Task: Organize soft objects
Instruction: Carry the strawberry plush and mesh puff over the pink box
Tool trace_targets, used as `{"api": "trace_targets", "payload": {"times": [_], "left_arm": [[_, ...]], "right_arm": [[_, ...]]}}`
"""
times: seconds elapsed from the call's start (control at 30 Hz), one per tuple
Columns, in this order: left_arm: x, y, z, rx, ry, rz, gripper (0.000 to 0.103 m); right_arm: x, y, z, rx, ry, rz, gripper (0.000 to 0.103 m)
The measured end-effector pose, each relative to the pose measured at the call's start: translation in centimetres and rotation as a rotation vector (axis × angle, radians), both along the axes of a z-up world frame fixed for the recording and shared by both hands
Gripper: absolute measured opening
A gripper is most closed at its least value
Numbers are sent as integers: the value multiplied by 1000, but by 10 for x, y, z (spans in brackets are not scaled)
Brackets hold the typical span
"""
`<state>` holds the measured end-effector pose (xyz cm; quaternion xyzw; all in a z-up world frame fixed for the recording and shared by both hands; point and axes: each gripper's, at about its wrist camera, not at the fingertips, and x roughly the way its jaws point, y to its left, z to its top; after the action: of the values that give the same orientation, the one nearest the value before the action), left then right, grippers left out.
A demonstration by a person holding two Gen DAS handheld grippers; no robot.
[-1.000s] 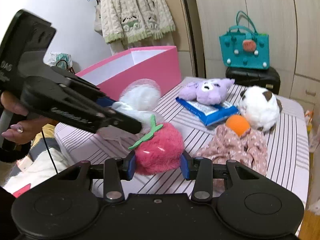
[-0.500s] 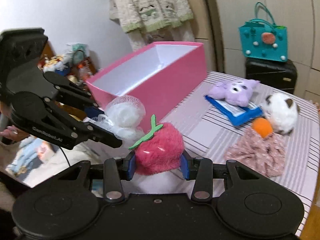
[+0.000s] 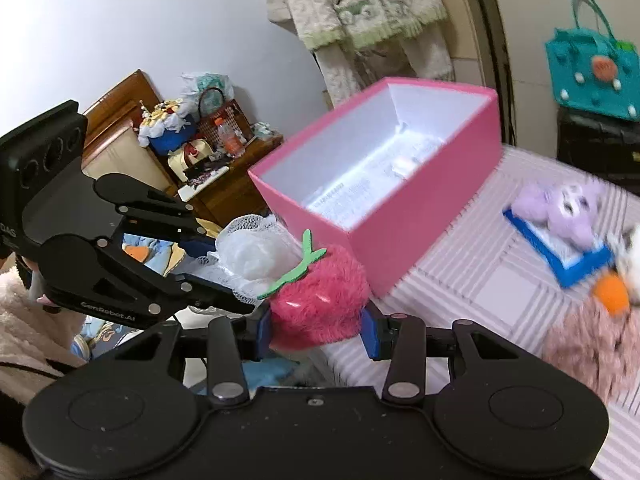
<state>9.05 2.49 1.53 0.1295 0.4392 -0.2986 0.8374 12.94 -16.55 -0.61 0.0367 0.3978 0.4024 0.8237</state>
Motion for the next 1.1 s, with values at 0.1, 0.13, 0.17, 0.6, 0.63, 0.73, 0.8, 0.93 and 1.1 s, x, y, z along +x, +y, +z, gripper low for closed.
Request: {"api": "trace_targets", "payload": {"times": [0.1,0.13,0.17,0.6,0.63,0.73,0.8,0.93,1.1], "left_arm": [[7,13,9,-11,-40,29,31],[11,17,12,-15,-52,40,31],[16,22,15,-19,-63,55,32],[96,74,11,-82,-85,249,32],[106,74,10,-81,-77,254,32],[135,72,7,-63,-81,273,32],[154,70,5,-44,-94,286,32],[195,66,-3,-10,-72,311,32],[240,58,-22,67,-80,370,32]], "right_arm": [[8,10,17,-3,-63,4,48],[11,12,22,-6,-84,7,48],[15,15,26,-7,-106,8,48],[76,47,39,-17,-355,5,49],[84,50,39,-36,-370,4,49],[111,59,36,-98,-390,-14,49],[133,63,31,-141,-389,-32,49],[179,71,22,-206,-333,-65,49],[214,91,10,-350,-328,-32,49]]}}
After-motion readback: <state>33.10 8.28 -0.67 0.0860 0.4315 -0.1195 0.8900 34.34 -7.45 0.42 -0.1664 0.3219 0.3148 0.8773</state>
